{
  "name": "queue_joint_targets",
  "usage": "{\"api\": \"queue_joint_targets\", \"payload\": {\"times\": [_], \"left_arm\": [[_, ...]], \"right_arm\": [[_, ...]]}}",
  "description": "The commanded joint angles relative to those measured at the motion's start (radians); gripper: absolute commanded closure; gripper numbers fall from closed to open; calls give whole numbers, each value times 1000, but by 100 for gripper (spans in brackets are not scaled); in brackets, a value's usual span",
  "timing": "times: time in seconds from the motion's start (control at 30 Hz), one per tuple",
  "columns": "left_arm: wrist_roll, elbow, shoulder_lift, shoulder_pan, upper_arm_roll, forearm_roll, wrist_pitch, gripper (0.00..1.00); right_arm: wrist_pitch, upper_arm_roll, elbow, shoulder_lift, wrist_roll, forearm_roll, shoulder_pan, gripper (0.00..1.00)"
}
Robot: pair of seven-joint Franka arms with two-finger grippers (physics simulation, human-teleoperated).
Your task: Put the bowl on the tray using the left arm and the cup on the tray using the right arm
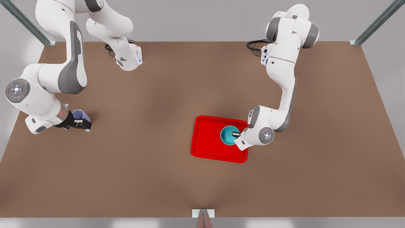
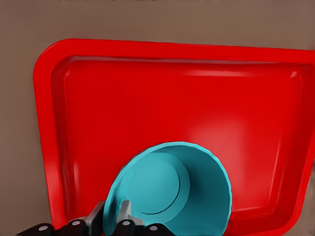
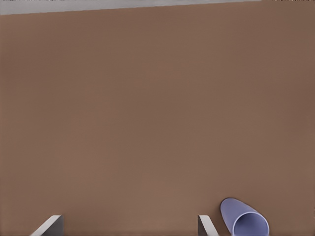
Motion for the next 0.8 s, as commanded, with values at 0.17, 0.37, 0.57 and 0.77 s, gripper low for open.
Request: {"api": "queue_joint_targets", "payload": {"times": [0.17, 0.37, 0.57, 0.77], "left_arm": [[129, 70, -90, 12, 153, 46, -206, 0], [244, 227, -380, 164, 116, 484, -603, 0], [234, 255, -382, 169, 121, 476, -623, 0], [238, 252, -384, 179, 136, 415, -667, 0]], "right_arm": [[-2, 0, -1, 0, 0, 0, -1, 0], [-3, 0, -2, 0, 0, 0, -3, 0], [-17, 0, -2, 1, -2, 0, 2, 0], [234, 2, -291, -23, -114, 57, -110, 0]]}}
